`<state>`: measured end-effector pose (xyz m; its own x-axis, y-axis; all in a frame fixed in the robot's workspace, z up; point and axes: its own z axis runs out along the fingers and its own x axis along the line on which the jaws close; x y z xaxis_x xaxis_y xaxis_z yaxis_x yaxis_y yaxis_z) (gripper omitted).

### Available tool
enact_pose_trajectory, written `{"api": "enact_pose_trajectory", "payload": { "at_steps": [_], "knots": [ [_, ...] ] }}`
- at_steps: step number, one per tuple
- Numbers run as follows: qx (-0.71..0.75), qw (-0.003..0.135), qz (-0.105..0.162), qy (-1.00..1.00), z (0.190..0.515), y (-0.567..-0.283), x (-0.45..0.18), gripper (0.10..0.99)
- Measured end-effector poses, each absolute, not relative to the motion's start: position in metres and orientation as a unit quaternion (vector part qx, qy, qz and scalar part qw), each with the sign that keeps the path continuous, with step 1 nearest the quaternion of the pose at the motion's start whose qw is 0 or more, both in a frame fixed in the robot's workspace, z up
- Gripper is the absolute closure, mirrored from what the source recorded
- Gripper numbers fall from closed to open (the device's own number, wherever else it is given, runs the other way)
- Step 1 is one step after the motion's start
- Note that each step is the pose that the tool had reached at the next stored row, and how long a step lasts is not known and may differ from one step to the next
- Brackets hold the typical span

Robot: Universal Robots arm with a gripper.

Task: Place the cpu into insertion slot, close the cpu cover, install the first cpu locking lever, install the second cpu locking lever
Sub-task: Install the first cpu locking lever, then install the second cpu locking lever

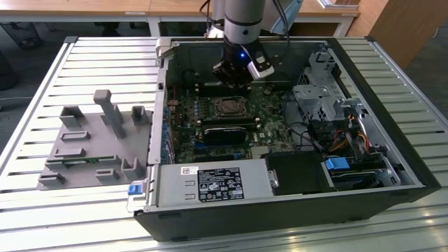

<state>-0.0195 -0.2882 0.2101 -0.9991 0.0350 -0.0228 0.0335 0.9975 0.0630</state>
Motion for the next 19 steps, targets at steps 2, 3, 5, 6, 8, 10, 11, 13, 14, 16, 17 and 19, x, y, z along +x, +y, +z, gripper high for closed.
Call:
{"api": "enact_pose_trajectory", "payload": {
  "at_steps": [2,3,5,6,8,10,11,13,14,16,17,19],
  "knots": [
    [0.017,0.012,0.031,0.999,0.2101,-0.2894,-0.0195,0.980],
    [0.017,0.012,0.031,0.999,0.2101,-0.2900,-0.0195,0.980],
    [0.017,0.012,0.031,0.999,0.2101,-0.2908,-0.0194,0.980],
    [0.017,0.012,0.031,0.999,0.2101,-0.2912,-0.0193,0.980],
    [0.017,0.012,0.031,0.999,0.2101,-0.2918,-0.0192,0.980],
    [0.017,0.012,0.031,0.999,0.2101,-0.2925,-0.0191,0.980],
    [0.017,0.012,0.031,0.999,0.2101,-0.2928,-0.0190,0.980],
    [0.017,0.012,0.031,0.999,0.2101,-0.2937,-0.0190,0.980],
    [0.017,0.012,0.031,0.999,0.2101,-0.2941,-0.0189,0.980],
    [0.017,0.012,0.031,0.999,0.2101,-0.2952,-0.0188,0.980],
    [0.017,0.012,0.031,0.999,0.2101,-0.2957,-0.0188,0.980],
    [0.017,0.012,0.031,0.999,0.2101,-0.2967,-0.0188,0.980]
  ]
}}
